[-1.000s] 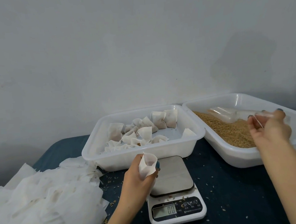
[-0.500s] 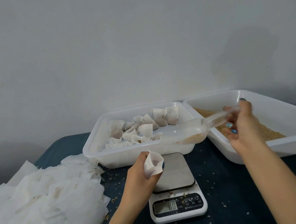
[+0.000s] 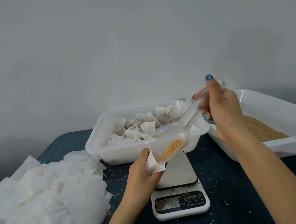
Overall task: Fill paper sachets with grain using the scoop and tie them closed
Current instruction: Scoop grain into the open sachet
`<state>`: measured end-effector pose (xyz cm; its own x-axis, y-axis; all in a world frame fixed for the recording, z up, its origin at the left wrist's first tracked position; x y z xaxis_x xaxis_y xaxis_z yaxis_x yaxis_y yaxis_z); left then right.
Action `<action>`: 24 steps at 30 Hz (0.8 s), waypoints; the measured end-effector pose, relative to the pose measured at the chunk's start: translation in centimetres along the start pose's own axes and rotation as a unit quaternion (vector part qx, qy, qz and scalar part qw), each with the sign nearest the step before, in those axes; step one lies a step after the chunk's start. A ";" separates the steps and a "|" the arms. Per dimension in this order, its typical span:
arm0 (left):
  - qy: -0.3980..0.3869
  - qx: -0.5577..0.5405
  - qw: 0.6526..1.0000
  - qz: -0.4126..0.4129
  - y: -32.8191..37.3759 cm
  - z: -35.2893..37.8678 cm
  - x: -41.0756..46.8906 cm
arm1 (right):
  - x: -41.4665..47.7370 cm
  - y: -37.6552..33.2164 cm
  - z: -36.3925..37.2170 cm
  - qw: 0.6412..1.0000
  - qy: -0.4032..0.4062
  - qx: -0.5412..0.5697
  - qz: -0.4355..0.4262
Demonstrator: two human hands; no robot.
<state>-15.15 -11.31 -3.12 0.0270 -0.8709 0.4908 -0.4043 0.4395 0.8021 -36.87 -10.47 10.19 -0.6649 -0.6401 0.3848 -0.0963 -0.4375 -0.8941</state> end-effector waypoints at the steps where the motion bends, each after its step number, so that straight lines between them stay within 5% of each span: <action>1: -0.001 -0.007 1.000 -0.004 0.1 0.0 0.0 | -0.2 -0.6 0.4 1.000 -0.011 0.001 -0.017; 7: 0.010 -0.033 0.999 -0.026 0.4 -0.3 0.0 | -0.2 -2.1 0.7 0.999 -0.008 0.009 -0.047; 13: 0.011 -0.062 0.997 -0.037 0.8 -0.4 0.0 | 0.2 1.7 -2.2 0.994 0.062 0.041 0.078; 19: 0.015 -0.094 0.994 -0.059 0.8 -0.5 -0.1 | -0.3 7.5 -5.8 0.930 0.151 0.185 0.279; 24: 0.020 -0.106 0.992 -0.063 0.6 -0.5 0.1 | 0.4 7.9 -8.2 0.874 0.206 0.324 0.298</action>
<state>-14.89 -11.05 -2.43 0.1035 -0.9141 0.3921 -0.1935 0.3682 0.9094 -43.99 -9.02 1.41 -0.6770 -0.6531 -0.3393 0.7092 -0.4557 -0.5379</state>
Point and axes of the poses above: each hand's wrist, its own x-axis towards the middle knuckle, its own z-axis out of the palm, y = z × x, the point moved 7 cm from there along x, towards the middle knuckle, and after that the axes turned 15 degrees about y, right-handed, at the moved point
